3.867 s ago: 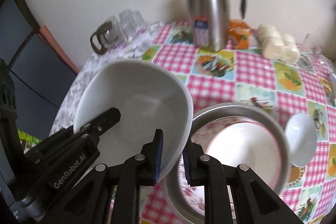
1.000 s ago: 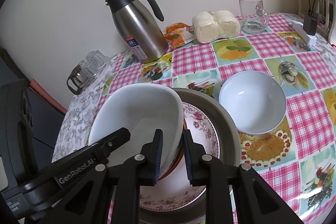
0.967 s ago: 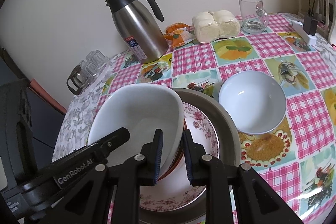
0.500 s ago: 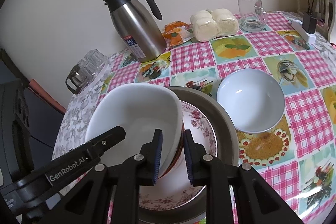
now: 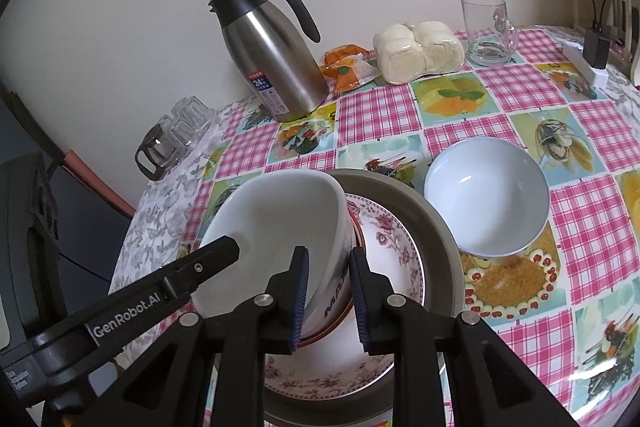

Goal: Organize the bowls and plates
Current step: 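Lower the square bowl into the red-rimmed bowl in the basin, then open both grippers and withdraw them from the square bowl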

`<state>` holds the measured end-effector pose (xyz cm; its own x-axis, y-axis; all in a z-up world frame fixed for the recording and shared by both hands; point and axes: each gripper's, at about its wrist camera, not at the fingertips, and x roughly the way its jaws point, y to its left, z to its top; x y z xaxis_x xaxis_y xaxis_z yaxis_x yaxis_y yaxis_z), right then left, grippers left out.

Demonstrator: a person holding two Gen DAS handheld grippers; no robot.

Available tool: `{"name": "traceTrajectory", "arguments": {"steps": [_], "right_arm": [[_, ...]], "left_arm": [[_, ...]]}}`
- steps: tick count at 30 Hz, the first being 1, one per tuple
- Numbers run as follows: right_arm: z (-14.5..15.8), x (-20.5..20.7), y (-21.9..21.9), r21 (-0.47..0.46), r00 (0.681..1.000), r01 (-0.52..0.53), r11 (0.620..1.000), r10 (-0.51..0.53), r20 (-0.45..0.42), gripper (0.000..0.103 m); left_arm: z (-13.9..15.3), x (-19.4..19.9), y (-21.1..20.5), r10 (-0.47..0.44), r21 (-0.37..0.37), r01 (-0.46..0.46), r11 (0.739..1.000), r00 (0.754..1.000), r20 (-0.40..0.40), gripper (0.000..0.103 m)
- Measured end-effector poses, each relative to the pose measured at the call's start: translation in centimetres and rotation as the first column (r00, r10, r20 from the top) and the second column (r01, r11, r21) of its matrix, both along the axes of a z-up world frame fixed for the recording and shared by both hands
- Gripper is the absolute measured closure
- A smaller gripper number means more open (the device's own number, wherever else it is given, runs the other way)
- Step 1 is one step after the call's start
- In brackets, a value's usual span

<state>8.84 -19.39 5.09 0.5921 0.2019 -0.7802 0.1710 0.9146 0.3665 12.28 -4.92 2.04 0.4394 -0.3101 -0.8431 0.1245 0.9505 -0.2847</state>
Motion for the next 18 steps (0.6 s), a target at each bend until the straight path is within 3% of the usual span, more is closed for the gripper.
{"name": "traceTrajectory", "arguments": {"steps": [2, 3, 4, 8, 10, 13, 15, 18], "right_arm": [[0.0, 0.1, -0.1, -0.003, 1.0, 0.003, 1.0, -0.003, -0.007, 0.079], [0.0, 0.0, -0.1, -0.009, 1.0, 0.007, 1.0, -0.007, -0.011, 0.079], [0.0, 0.0, -0.2, -0.014, 1.0, 0.011, 1.0, -0.012, -0.014, 0.075], [0.6, -0.2, -0.6, -0.053, 0.999, 0.034, 0.998, -0.035, -0.01, 0.044], [0.9, -0.2, -0.7, -0.066, 0.999, 0.037, 0.997, -0.038, -0.007, 0.042], [1.2, -0.4, -1.0, -0.089, 0.999, 0.046, 0.995, -0.047, -0.005, 0.024], [1.2, -0.4, -1.2, -0.11, 0.998, 0.057, 0.992, -0.058, -0.01, 0.02], [1.2, -0.5, -1.6, -0.125, 0.998, 0.066, 0.99, -0.068, -0.014, 0.014]], "left_arm": [[0.0, 0.0, 0.0, 0.002, 0.007, -0.002, 1.0, 1.0, -0.002, 0.069], [0.1, 0.0, 0.1, 0.004, 0.011, -0.004, 1.0, 1.0, -0.001, 0.062], [0.2, 0.0, 0.1, 0.007, 0.013, -0.007, 1.0, 1.0, 0.001, 0.053], [0.8, -0.2, 0.3, 0.013, 0.017, -0.013, 1.0, 1.0, 0.016, 0.044], [1.1, -0.2, 0.4, 0.023, 0.027, -0.023, 0.999, 0.999, 0.023, 0.036], [1.3, -0.2, 0.8, 0.038, 0.043, -0.039, 0.998, 0.999, 0.025, 0.035], [1.4, -0.2, 1.1, 0.05, 0.068, -0.052, 0.996, 0.998, 0.027, 0.033], [1.3, -0.1, 1.7, 0.078, 0.099, -0.08, 0.992, 0.996, 0.031, 0.021]]}}
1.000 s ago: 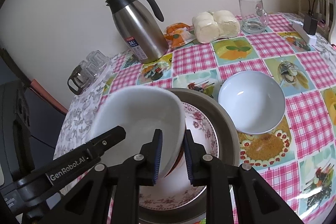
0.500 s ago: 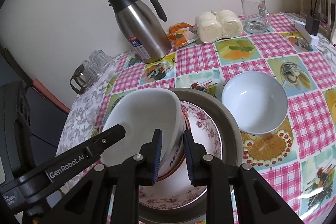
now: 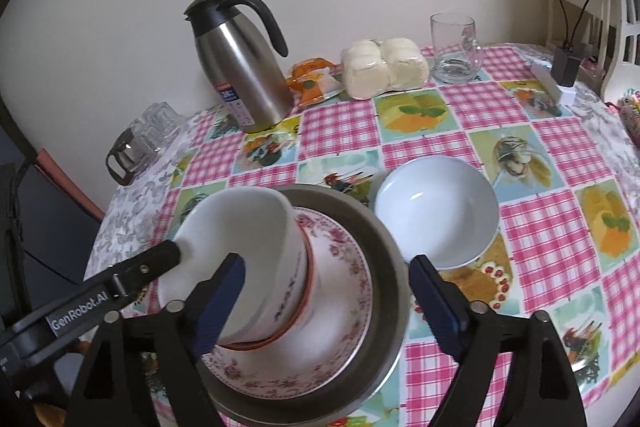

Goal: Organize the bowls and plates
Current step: 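Open both grippers and withdraw them from the square bowl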

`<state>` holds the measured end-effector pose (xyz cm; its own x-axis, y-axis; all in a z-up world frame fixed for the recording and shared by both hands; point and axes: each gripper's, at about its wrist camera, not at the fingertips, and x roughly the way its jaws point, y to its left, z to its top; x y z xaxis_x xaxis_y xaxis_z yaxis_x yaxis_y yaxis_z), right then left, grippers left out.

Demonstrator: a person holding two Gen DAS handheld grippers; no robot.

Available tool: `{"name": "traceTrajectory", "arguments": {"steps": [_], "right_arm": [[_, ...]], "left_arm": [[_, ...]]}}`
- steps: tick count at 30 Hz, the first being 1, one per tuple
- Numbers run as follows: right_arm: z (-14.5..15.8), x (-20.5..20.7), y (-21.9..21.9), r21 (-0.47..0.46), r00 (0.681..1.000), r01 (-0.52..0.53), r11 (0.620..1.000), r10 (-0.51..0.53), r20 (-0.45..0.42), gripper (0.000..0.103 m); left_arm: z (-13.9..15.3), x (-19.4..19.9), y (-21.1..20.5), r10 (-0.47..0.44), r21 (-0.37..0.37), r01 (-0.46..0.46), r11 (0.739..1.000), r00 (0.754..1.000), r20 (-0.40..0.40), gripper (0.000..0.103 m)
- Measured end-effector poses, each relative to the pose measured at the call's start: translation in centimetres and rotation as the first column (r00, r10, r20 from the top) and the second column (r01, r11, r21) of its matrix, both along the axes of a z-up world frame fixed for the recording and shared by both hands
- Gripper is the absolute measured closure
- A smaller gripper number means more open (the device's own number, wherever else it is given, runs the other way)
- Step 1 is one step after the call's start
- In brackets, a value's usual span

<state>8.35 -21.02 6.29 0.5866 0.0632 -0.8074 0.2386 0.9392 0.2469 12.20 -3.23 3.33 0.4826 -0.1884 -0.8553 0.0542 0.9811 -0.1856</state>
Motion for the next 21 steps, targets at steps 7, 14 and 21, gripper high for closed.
{"name": "traceTrajectory", "arguments": {"steps": [7, 14, 21], "right_arm": [[0.1, -0.2, -0.4, -0.025, 1.0, 0.008, 1.0, -0.008, 0.001, 0.0], [0.2, -0.2, 0.0, -0.058, 1.0, -0.006, 0.998, 0.006, -0.005, 0.0], [0.3, -0.2, 0.0, -0.072, 1.0, -0.011, 0.997, 0.01, -0.007, 0.0]], "left_arm": [[-0.1, 0.1, 1.6, 0.064, 0.047, -0.064, 0.997, 0.998, 0.014, 0.014], [0.3, -0.1, 1.9, 0.078, 0.143, -0.089, 0.986, 0.994, 0.079, 0.002], [0.2, -0.1, 1.5, 0.06, 0.167, -0.072, 0.983, 0.995, 0.075, 0.002]]}}
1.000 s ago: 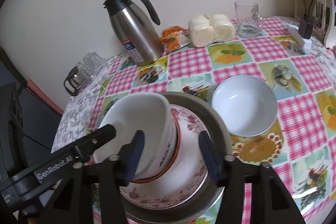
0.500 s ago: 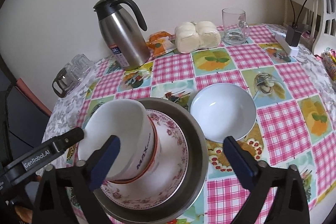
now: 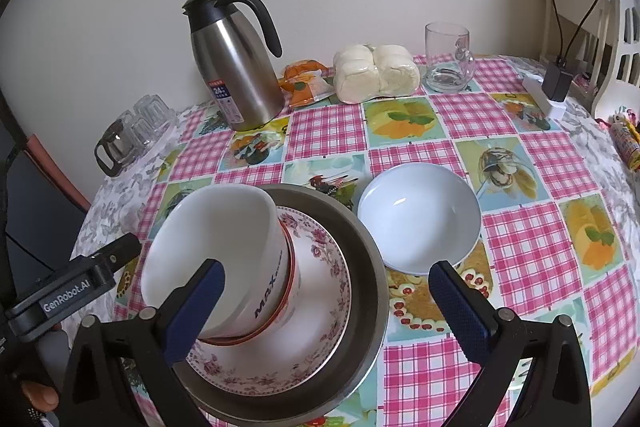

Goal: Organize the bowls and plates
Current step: 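Open both grippers and withdraw them from the square bowl, then move both tools to the rim of the white round bowl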

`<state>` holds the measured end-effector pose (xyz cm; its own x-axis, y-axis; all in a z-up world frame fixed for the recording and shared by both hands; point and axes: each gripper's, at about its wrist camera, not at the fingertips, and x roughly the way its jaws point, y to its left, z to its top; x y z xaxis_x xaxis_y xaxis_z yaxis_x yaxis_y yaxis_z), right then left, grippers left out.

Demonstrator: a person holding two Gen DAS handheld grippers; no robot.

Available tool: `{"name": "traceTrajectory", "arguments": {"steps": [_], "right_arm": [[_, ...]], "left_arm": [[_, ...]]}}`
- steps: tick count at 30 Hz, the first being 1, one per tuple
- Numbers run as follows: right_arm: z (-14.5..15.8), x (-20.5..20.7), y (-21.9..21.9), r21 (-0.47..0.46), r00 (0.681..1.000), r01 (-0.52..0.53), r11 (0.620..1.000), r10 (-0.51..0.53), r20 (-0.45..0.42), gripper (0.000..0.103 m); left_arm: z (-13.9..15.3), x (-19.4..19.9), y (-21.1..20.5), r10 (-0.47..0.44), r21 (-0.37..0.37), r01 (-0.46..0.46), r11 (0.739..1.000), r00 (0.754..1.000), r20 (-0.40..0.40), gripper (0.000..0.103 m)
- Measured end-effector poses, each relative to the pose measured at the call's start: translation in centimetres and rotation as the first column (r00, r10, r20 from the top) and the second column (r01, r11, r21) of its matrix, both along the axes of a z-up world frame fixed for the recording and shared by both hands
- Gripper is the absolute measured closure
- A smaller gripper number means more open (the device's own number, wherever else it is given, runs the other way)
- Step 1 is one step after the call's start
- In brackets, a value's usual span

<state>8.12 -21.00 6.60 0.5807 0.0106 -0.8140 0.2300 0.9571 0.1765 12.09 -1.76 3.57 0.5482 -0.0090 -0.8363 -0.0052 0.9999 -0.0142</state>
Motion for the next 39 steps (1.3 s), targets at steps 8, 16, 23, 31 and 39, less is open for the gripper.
{"name": "traceTrajectory", "arguments": {"steps": [8, 16, 23, 31, 39], "right_arm": [[0.5, -0.4, -0.4, -0.003, 1.0, 0.0, 1.0, 0.0, 0.002, 0.0], [1.4, -1.6, -2.2, 0.001, 0.999, 0.031, 1.0, -0.031, 0.018, 0.0], [2.5, -3.2, -5.3, 0.028, 0.995, 0.083, 0.996, -0.084, 0.054, 0.0], [3.5, -5.1, -9.6, 0.067, 0.982, 0.15, 0.986, -0.157, 0.107, 0.0], [3.0, -6.9, -14.7, 0.126, 0.959, 0.24, 0.963, -0.255, 0.124, 0.0]], "left_arm": [[0.6, -0.5, -0.4, -0.005, 0.017, 0.004, 1.0, 1.0, 0.016, 0.002], [2.0, -1.6, -1.1, 0.006, 0.021, -0.008, 1.0, 0.998, 0.069, 0.002], [3.6, -2.9, -2.5, -0.01, -0.008, 0.011, 1.0, 0.99, 0.14, 0.002], [4.8, -4.1, -6.8, -0.119, 0.007, 0.12, 0.993, 0.972, 0.201, 0.002], [4.7, -5.0, -12.4, -0.275, 0.004, 0.279, 0.96, 0.944, 0.183, 0.002]]}}
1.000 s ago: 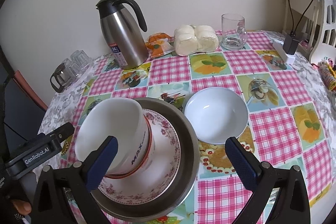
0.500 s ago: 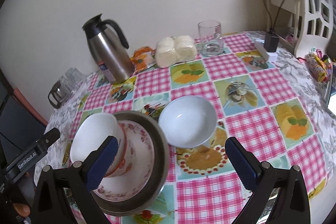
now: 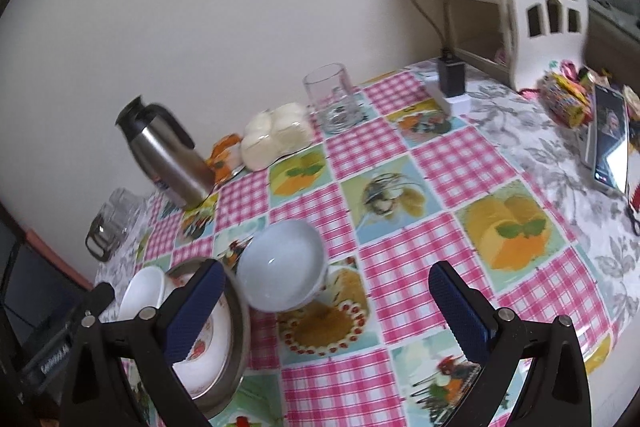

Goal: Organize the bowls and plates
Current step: 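Move both tools to the rim of the white round bowl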

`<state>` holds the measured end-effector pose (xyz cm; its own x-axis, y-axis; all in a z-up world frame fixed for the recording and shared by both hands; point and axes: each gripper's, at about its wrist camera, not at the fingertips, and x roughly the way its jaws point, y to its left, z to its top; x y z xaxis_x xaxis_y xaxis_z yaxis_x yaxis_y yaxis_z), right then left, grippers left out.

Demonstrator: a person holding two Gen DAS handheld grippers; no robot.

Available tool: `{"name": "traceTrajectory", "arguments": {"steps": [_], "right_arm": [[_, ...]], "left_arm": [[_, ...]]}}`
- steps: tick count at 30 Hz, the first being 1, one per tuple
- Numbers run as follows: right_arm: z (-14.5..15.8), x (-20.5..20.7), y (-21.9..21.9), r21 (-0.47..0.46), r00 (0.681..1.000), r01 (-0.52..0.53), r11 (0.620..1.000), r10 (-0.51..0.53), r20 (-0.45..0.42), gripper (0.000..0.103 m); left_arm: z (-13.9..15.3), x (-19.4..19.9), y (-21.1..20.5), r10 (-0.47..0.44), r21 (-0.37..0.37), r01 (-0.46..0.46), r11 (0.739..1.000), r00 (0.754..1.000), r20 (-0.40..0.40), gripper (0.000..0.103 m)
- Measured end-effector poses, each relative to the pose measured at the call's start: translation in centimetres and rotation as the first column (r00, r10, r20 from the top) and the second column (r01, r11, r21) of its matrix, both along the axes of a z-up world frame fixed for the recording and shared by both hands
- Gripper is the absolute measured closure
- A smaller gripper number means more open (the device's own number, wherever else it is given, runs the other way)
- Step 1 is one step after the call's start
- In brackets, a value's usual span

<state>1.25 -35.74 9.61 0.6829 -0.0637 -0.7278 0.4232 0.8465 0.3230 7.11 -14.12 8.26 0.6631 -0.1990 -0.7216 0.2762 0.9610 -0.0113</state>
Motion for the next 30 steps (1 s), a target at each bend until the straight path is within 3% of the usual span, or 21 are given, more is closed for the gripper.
{"name": "traceTrajectory", "arguments": {"steps": [7, 13, 21, 30], "right_arm": [[-0.9, -0.6, -2.5, 0.033, 0.999, 0.037, 0.999, -0.038, 0.007, 0.0], [-1.9, -0.2, -2.9, 0.051, 1.0, 0.029, 0.998, -0.029, 0.001, 0.0], [-2.8, 0.6, -3.2, 0.055, 1.0, 0.019, 0.998, -0.019, -0.002, 0.0], [-5.0, 2.9, -1.7, 0.044, 0.998, -0.027, 0.999, 0.029, -0.049, 0.0]], "left_arm": [[0.3, 0.7, -4.7, -0.126, -0.05, 0.124, 0.991, 0.991, -0.042, 0.002], [1.3, 2.2, -8.0, -0.21, -0.018, 0.209, 0.978, 0.977, -0.046, 0.002], [0.8, 6.6, -10.8, -0.208, 0.042, 0.217, 0.975, 0.965, -0.16, 0.002], [-3.3, 10.9, -12.9, -0.12, 0.202, 0.186, 0.962, 0.947, -0.299, 0.002]]}}
